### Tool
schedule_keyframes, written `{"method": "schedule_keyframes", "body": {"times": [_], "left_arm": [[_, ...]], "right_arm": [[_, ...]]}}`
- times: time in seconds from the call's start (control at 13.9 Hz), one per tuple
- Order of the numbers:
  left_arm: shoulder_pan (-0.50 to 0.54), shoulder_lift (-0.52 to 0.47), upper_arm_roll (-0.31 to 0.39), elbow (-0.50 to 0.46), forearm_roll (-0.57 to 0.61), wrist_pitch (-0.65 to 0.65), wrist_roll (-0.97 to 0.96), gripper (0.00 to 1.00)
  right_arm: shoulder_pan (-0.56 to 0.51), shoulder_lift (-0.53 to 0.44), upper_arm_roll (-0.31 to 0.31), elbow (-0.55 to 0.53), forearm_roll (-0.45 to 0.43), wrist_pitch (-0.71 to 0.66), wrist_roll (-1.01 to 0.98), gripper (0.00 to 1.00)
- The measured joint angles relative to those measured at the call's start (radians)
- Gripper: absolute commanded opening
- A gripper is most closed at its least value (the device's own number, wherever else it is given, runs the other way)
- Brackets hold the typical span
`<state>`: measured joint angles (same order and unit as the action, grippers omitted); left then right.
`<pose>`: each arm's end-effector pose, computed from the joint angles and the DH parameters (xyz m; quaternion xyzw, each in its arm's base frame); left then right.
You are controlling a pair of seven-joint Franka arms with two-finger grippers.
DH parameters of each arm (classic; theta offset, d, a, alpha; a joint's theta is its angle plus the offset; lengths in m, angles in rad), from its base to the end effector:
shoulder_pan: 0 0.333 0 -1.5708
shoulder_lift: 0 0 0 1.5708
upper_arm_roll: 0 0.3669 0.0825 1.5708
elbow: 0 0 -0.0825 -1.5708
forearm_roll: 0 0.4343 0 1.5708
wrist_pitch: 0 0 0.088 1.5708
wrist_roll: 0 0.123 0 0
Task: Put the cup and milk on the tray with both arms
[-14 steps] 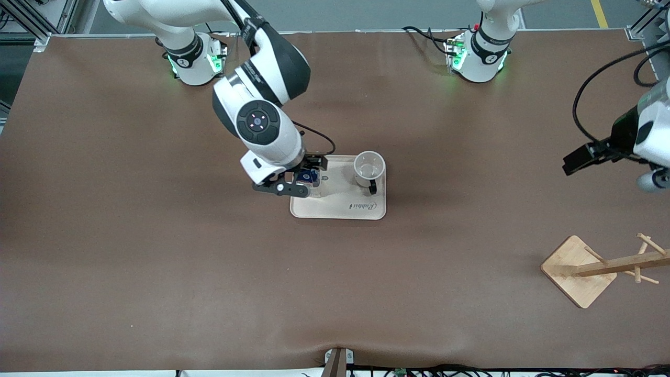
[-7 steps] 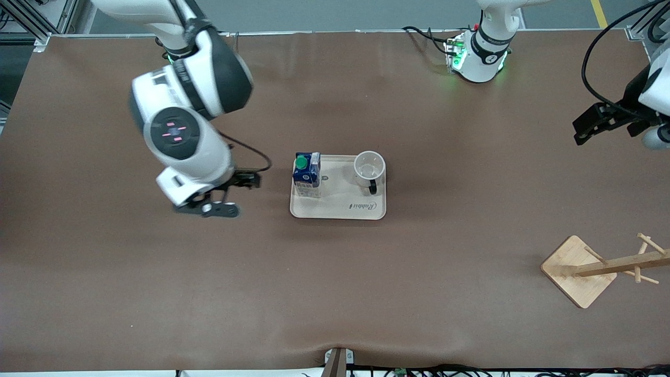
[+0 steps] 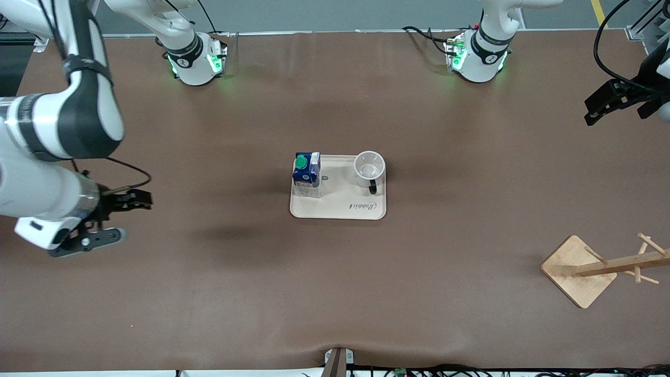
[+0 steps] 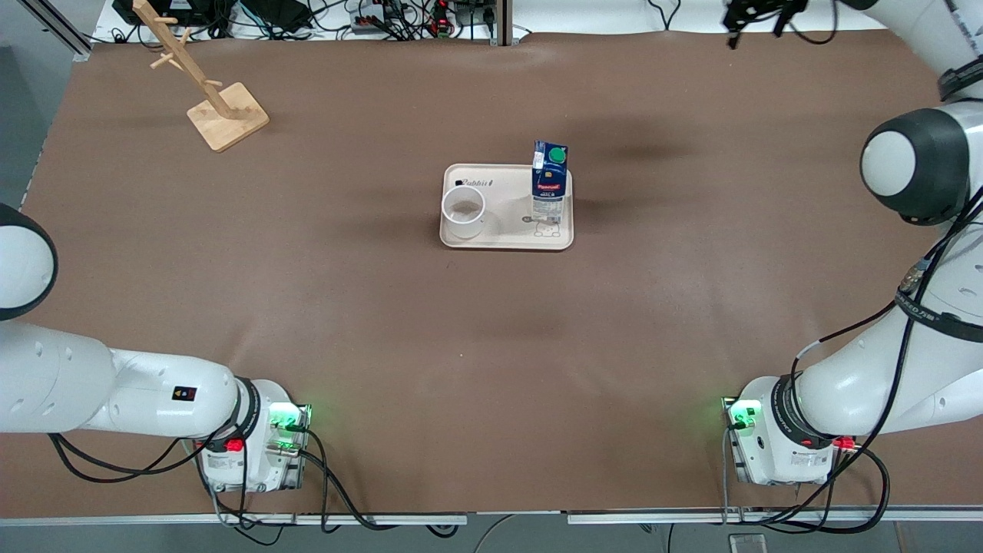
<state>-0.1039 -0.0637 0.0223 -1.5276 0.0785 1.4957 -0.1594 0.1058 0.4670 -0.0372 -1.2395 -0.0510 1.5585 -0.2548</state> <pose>0.5728 -0.0362 0.7130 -0.9982 -0.0424 -0.0204 0.0362 0.7475 0.0510 0.5123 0.9832 0.1634 -0.0765 0.0269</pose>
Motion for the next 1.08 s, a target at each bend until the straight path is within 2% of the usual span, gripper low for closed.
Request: {"method": "schedule_keyframes", "body": {"times": [0.22,0.36,0.43,0.86,1.08], "left_arm": [[-0.001,-0.004,0.000,-0.005,-0.001,0.004,0.000,1.00],[-0.001,-0.010,-0.001,-0.008,-0.001,0.005,0.000,1.00],[-0.002,-0.012,-0.002,-0.010,-0.001,0.007,0.000,1.00],[-0.006,-0.015,-0.018,-0.015,-0.001,0.020,-0.001,1.00],[-0.005,-0.016,-0.024,-0.015,-0.001,0.021,-0.007,1.00]], "right_arm": [[-0.058,-0.001,0.001,0.016,-0.002,0.041,-0.067,1.00],[-0.087,-0.011,0.002,0.065,0.097,0.045,-0.082,1.00],[-0.094,-0.023,0.003,0.080,0.109,0.034,-0.095,1.00],[-0.141,-0.064,0.002,0.083,0.139,0.023,-0.147,1.00],[-0.153,-0.145,0.002,0.044,0.137,-0.075,-0.125,1.00]]}}
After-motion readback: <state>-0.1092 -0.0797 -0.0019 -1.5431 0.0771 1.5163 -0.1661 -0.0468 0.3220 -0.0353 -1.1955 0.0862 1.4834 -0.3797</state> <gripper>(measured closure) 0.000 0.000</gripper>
